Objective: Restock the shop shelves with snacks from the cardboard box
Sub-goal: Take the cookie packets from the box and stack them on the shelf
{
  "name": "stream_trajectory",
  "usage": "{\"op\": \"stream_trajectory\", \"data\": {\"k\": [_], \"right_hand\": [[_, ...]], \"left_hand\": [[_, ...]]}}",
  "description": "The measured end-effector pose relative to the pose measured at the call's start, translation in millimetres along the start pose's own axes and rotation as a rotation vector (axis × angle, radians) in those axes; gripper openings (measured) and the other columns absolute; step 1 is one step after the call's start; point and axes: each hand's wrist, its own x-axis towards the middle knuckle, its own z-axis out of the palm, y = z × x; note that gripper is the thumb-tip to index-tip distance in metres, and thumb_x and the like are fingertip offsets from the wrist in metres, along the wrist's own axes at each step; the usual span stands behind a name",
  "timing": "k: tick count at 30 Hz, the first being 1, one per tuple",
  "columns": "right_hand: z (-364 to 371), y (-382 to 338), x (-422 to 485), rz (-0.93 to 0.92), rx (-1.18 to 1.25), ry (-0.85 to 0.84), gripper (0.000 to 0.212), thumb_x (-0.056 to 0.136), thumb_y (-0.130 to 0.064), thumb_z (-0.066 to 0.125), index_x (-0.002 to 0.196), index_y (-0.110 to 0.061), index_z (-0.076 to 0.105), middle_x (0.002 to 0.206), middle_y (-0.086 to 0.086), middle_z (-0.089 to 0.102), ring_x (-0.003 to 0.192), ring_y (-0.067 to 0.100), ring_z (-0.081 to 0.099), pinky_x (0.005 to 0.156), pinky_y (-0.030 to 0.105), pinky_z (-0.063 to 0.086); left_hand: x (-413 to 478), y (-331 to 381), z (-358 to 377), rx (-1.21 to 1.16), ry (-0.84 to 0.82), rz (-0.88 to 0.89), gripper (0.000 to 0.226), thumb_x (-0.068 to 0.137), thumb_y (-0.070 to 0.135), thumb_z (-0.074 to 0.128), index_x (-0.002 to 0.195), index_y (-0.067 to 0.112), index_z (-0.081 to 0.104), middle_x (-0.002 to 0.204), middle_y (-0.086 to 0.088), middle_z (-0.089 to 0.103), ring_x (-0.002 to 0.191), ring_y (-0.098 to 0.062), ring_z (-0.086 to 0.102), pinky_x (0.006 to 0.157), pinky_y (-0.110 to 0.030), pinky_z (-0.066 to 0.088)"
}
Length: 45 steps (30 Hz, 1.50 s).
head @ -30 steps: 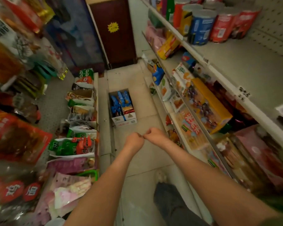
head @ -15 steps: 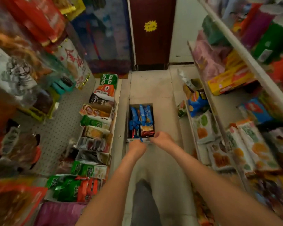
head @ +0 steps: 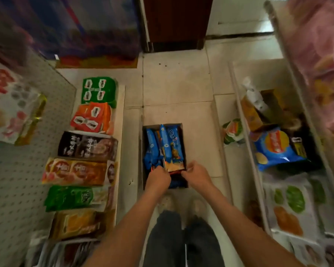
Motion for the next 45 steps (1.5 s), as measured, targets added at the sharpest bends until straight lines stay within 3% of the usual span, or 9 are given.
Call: {"op": "stream_trajectory", "data": {"k": [5, 10, 15, 18, 22, 27, 32, 35, 45], "right_hand": [[32, 43, 122, 0.065, 0.04, -0.008, 0.024, 0.092, -0.02, 0.056, 0.111, -0.006, 0.054, 0.098, 0.002, 0.054, 0.086, 0.012, 0.047, 0.063, 0.018, 0.033], [78, 77, 225, 0.114, 0.021, -0.026, 0.031, 0.092, -0.022, 0.057, 0.118, -0.007, 0.052, 0.111, 0.007, 0.06, 0.091, 0.015, 0.051, 0.066, 0.018, 0.042], [130, 85, 297, 0.074, 0.026, -0.048, 0.043, 0.089, -0.021, 0.062, 0.126, -0.008, 0.045, 0.118, 0.0, 0.053, 0.098, 0.015, 0.053, 0.071, 0.019, 0.042], [163, 85, 328, 0.08, 0.068, -0.045, 0.063, 0.083, -0.029, 0.069, 0.134, -0.012, 0.038, 0.123, -0.001, 0.049, 0.112, 0.018, 0.053, 0.091, 0.031, 0.05], [198, 93, 361, 0.145, 0.027, 0.064, 0.071, 0.079, -0.038, 0.071, 0.133, -0.009, 0.037, 0.123, 0.011, 0.053, 0.111, 0.028, 0.057, 0.088, 0.046, 0.053], [206, 98, 369, 0.182, -0.061, 0.162, 0.051, 0.087, -0.031, 0.063, 0.127, -0.007, 0.043, 0.118, 0.015, 0.055, 0.108, 0.033, 0.056, 0.088, 0.048, 0.051], [193, 100, 367, 0.148, 0.028, 0.118, 0.035, 0.087, -0.021, 0.059, 0.119, -0.011, 0.051, 0.106, 0.007, 0.061, 0.087, 0.021, 0.058, 0.066, 0.031, 0.048], [180, 104, 364, 0.125, 0.099, 0.06, 0.033, 0.089, -0.021, 0.058, 0.121, -0.015, 0.053, 0.101, 0.0, 0.061, 0.081, 0.013, 0.057, 0.055, 0.018, 0.042], [161, 128, 368, 0.13, 0.259, -0.009, 0.031, 0.091, -0.028, 0.06, 0.121, -0.018, 0.057, 0.103, -0.006, 0.064, 0.096, 0.014, 0.064, 0.088, 0.035, 0.054]], "left_hand": [[114, -9, 38, -0.053, -0.033, -0.055, 0.028, 0.101, 0.022, 0.034, 0.116, 0.008, 0.053, 0.117, -0.013, 0.058, 0.104, -0.027, 0.055, 0.08, -0.033, 0.042], [204, -42, 82, -0.138, -0.06, -0.111, 0.043, 0.099, 0.013, 0.035, 0.142, 0.013, 0.037, 0.142, -0.013, 0.046, 0.131, -0.03, 0.042, 0.11, -0.04, 0.034], [258, -75, 106, -0.313, -0.013, -0.15, 0.052, 0.098, 0.011, 0.037, 0.148, 0.021, 0.027, 0.142, -0.008, 0.044, 0.123, -0.025, 0.048, 0.088, -0.027, 0.041], [280, -86, 112, -0.386, 0.045, -0.155, 0.051, 0.098, 0.011, 0.038, 0.147, 0.022, 0.028, 0.141, -0.008, 0.044, 0.121, -0.025, 0.049, 0.098, -0.035, 0.043], [301, -99, 122, -0.47, 0.081, -0.194, 0.045, 0.099, 0.016, 0.037, 0.143, 0.025, 0.035, 0.131, -0.01, 0.053, 0.114, -0.027, 0.054, 0.096, -0.041, 0.045], [295, -98, 131, -0.651, 0.016, -0.296, 0.043, 0.1, 0.016, 0.037, 0.142, 0.027, 0.033, 0.104, 0.012, 0.052, 0.088, -0.017, 0.059, 0.069, -0.027, 0.049], [297, -98, 129, -0.665, 0.06, -0.322, 0.044, 0.1, 0.014, 0.037, 0.142, 0.026, 0.034, 0.114, 0.009, 0.049, 0.082, -0.009, 0.052, 0.059, -0.017, 0.037], [305, -99, 123, -0.622, 0.121, -0.339, 0.044, 0.099, 0.014, 0.039, 0.141, 0.023, 0.036, 0.125, 0.004, 0.053, 0.104, -0.016, 0.054, 0.078, -0.022, 0.043], [345, -90, 119, -0.415, 0.147, -0.365, 0.046, 0.096, 0.031, 0.053, 0.133, 0.01, 0.036, 0.13, -0.014, 0.051, 0.113, -0.03, 0.054, 0.073, -0.032, 0.041]]}}
